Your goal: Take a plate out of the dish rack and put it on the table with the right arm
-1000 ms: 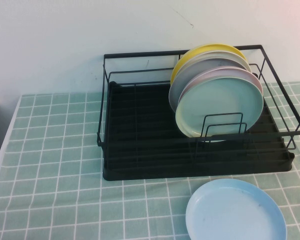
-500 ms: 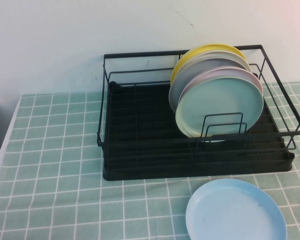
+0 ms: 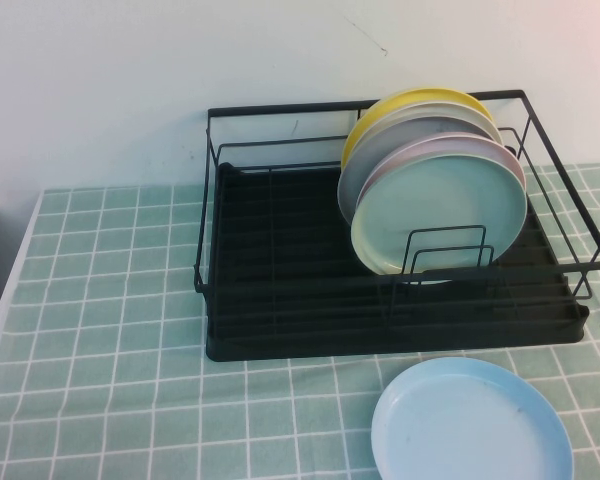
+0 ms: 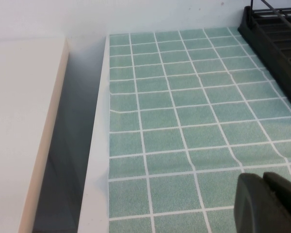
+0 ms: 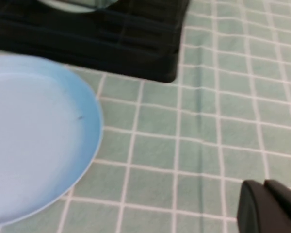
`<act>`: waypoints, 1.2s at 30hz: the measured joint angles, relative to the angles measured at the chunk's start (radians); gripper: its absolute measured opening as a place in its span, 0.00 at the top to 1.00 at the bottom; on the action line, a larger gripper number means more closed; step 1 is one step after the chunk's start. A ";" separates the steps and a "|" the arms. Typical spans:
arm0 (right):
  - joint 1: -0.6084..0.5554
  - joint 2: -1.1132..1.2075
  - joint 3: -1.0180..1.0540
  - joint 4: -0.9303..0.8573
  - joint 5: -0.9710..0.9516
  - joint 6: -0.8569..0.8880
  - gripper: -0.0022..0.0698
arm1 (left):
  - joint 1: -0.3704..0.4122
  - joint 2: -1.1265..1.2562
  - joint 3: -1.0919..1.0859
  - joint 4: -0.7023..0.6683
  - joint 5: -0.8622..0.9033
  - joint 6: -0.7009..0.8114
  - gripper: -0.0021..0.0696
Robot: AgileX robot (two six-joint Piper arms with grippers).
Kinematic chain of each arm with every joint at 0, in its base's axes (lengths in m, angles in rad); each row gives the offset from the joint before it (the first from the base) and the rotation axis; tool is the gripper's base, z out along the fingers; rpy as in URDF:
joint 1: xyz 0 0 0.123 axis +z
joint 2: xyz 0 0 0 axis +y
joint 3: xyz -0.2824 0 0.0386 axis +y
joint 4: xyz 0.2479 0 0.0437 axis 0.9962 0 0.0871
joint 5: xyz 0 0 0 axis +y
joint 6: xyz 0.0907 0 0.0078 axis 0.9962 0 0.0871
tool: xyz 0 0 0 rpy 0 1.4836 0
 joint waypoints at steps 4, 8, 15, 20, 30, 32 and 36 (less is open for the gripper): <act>-0.051 -0.095 0.052 0.000 -0.049 0.000 0.97 | 0.000 0.000 0.000 0.000 0.000 0.000 0.98; -0.055 -0.160 0.141 -0.002 -0.098 0.000 0.97 | 0.000 0.000 0.000 0.000 0.000 0.000 0.98; -0.056 -0.203 0.183 0.000 -0.170 0.000 0.97 | 0.000 -0.001 0.000 0.000 0.000 0.000 0.98; -0.056 -0.203 0.183 0.021 -0.170 0.000 0.97 | 0.000 -0.002 0.000 0.000 0.000 -0.003 0.98; -0.056 -0.203 0.183 0.036 -0.170 0.000 0.97 | 0.000 -0.002 0.000 0.000 0.000 -0.003 0.98; -0.056 -0.203 0.183 0.038 -0.170 0.000 0.97 | 0.000 -0.002 0.000 0.000 0.000 -0.003 0.98; -0.056 -0.203 0.183 0.038 -0.170 0.000 0.97 | 0.000 -0.002 0.000 0.000 0.000 -0.003 0.98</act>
